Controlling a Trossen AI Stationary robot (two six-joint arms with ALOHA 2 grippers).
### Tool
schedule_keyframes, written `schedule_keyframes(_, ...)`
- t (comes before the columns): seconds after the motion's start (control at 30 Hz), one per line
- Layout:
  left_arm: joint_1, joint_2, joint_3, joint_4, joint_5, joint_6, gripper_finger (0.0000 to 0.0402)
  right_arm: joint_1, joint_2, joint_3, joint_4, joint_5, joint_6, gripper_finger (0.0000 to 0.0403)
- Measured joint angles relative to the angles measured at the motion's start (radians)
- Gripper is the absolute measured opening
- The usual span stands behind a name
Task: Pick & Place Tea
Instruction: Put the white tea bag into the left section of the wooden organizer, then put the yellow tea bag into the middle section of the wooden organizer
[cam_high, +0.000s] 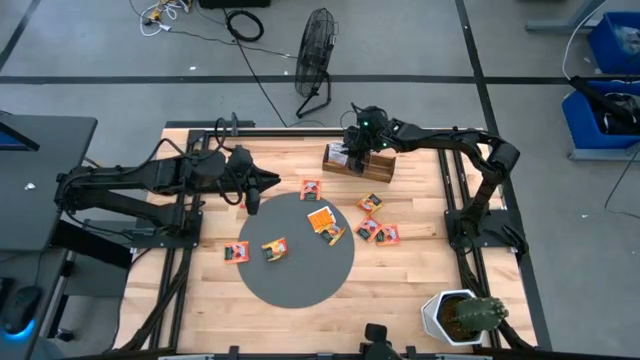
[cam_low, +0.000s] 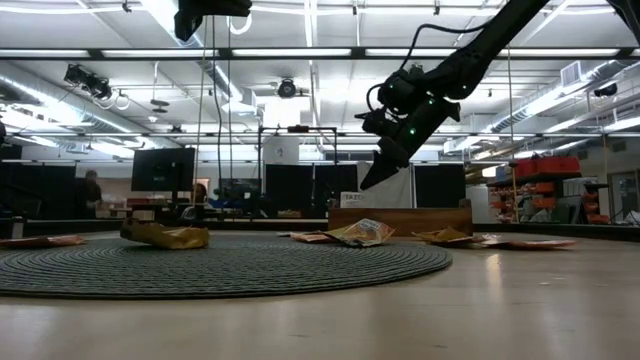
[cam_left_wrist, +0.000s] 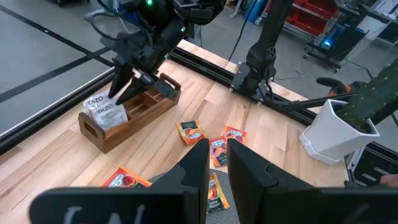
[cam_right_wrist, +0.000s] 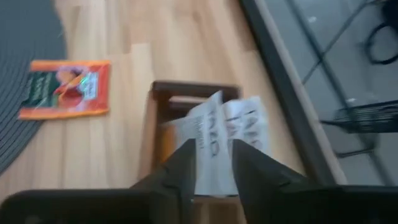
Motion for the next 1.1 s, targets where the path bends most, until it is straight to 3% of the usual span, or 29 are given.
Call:
schedule_keyframes(0.3, 0.003, 0.000, 0.000, 0.049, 0.000, 0.060, 0.0060, 0.001, -0.171, 0.000, -0.087, 0.087, 0.002, 0.0175)
schedule_keyframes(0.47, 0.009, 0.000, 0.000, 0.027, -0.005, 0.112, 0.0060, 0.050, -0.312, 0.000, -0.232, 0.115, 0.140, 0.0189)
schedule_keyframes(0.77, 0.094, 0.000, 0.000, -0.042, 0.001, 0.053, 0.0060, 0.293, -0.533, 0.000, -0.518, 0.180, 0.391, 0.0182)
schedule_keyframes(0.97, 0.124, 0.000, 0.000, -0.245, -0.005, 0.077, 0.0060, 0.476, -0.569, 0.000, -0.621, 0.183, 0.608, 0.0166)
schedule_keyframes(1.1, 0.191, 0.015, -0.001, -0.417, -0.067, -0.012, 0.0060, 0.574, -0.564, 0.000, -0.623, 0.195, 0.816, 0.0160)
